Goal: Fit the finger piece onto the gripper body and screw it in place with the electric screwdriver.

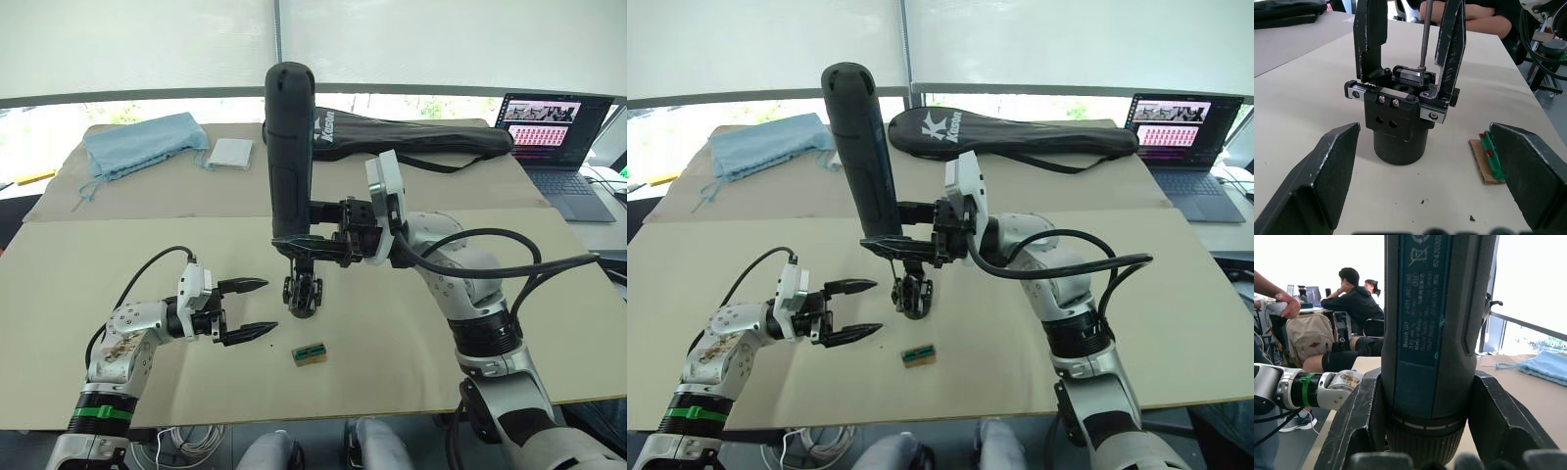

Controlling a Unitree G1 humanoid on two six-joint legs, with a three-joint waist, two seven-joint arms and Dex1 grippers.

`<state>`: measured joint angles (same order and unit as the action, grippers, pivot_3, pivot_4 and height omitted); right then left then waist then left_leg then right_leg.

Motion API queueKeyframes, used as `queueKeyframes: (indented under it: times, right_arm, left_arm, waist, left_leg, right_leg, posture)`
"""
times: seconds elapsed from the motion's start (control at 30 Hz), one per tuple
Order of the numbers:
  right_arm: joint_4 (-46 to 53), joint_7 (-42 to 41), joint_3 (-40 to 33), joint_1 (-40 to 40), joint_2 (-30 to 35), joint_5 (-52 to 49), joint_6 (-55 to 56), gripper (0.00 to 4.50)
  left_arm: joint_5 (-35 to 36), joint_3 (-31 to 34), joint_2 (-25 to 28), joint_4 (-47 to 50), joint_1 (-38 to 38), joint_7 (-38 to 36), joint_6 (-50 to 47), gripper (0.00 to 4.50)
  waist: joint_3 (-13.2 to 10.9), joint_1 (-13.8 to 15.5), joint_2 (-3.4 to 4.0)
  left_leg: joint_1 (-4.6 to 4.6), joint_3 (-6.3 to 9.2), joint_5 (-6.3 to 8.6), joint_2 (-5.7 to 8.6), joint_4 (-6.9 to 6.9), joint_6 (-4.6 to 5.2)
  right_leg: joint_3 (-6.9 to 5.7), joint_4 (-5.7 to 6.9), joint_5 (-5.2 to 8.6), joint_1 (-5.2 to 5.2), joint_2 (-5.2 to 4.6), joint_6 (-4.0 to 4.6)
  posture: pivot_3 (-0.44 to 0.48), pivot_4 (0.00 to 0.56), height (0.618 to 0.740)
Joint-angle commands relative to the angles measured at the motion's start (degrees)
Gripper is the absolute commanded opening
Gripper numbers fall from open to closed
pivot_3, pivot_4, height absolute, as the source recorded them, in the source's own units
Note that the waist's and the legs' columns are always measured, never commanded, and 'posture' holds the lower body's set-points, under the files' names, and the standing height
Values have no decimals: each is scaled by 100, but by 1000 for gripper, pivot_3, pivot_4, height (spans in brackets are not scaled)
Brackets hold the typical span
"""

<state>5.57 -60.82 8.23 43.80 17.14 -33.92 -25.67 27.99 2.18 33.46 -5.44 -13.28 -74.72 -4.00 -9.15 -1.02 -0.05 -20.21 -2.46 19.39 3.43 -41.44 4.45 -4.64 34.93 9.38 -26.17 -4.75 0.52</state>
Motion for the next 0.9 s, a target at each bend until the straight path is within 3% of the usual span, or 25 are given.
queueKeyframes:
  times: [0.03,0.9]
  right_arm:
    - [182,-16,-128,69,-27,-135,22,1916]
    - [272,-74,-88,-18,37,-135,-95,1916]
  left_arm:
    - [11,-1,11,260,-20,71,-38,4500]
    - [-290,-266,-204,196,-186,289,122,4500]
  waist:
    - [0,0,0]
    - [0,7,0]
  left_leg:
    - [0,0,0,0,0,0]
    - [0,0,0,0,0,1]
  right_leg:
    - [0,0,0,0,0,0]
    - [1,1,0,0,-22,0]
  posture:
    - [0,150,740]
    - [0,150,740]
